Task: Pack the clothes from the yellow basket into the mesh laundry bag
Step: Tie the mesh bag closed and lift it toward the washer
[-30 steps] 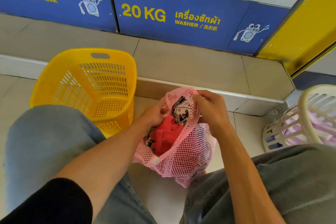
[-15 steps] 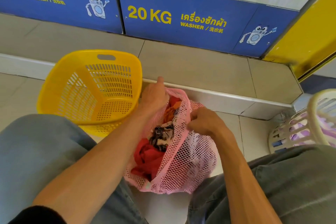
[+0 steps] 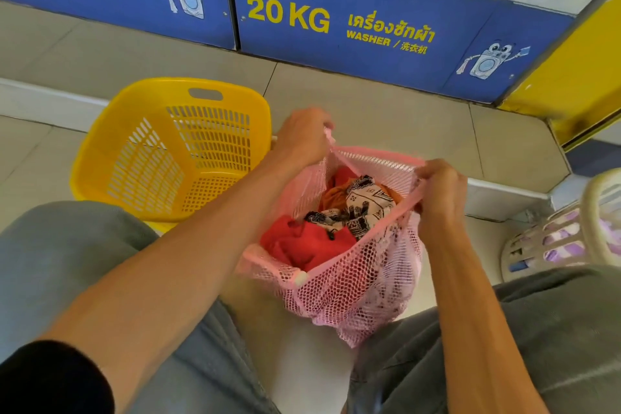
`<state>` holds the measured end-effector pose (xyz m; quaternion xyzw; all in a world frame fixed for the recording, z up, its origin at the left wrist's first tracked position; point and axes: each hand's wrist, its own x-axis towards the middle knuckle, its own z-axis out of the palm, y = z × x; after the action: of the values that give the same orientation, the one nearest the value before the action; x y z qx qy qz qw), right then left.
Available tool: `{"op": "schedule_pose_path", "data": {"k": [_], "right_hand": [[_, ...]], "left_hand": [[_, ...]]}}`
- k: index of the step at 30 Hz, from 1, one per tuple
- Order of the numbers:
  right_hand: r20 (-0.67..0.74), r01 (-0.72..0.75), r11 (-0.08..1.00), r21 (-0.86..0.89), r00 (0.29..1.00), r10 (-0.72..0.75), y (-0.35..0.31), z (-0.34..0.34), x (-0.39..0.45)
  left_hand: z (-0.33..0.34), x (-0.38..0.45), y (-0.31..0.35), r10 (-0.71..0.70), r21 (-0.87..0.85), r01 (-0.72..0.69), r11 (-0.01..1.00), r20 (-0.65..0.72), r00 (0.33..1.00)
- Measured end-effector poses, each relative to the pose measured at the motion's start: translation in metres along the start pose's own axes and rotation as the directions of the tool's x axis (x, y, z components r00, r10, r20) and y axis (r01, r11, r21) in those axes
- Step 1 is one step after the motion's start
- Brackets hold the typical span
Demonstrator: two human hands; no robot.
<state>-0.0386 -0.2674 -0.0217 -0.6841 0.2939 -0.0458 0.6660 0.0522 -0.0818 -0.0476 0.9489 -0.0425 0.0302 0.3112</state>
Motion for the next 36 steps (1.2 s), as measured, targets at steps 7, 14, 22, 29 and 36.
{"op": "schedule_pose_path", "data": {"k": [7, 14, 22, 29, 36], "right_hand": [[0.556, 0.287, 0.630, -0.722, 0.783, 0.280, 0.035, 0.018, 0.007], [0.537, 0.357, 0.649, -0.671, 0.839, 0.094, 0.020, 0.030, 0.019], [0.471, 0.226, 0.750, -0.622, 0.873, 0.127, 0.014, 0.069, 0.057], [0.407, 0.280, 0.744, -0.606, 0.913, -0.012, 0.041, 0.083, 0.052], [0.327, 0.344, 0.722, -0.600, 0.929, -0.171, 0.050, 0.075, 0.045]], "left_hand": [[0.012, 0.003, -0.002, -0.189, -0.265, 0.224, 0.938, 0.151, 0.970], [0.027, -0.005, -0.014, -0.334, -0.515, 0.423, 0.746, 0.261, 0.906], [0.040, -0.016, -0.028, -0.341, -0.627, 0.494, 0.603, 0.356, 0.870], [0.040, -0.018, -0.031, -0.362, -0.662, 0.562, 0.496, 0.431, 0.827], [0.039, -0.016, -0.029, -0.420, -0.466, 0.584, 0.665, 0.413, 0.808]]}}
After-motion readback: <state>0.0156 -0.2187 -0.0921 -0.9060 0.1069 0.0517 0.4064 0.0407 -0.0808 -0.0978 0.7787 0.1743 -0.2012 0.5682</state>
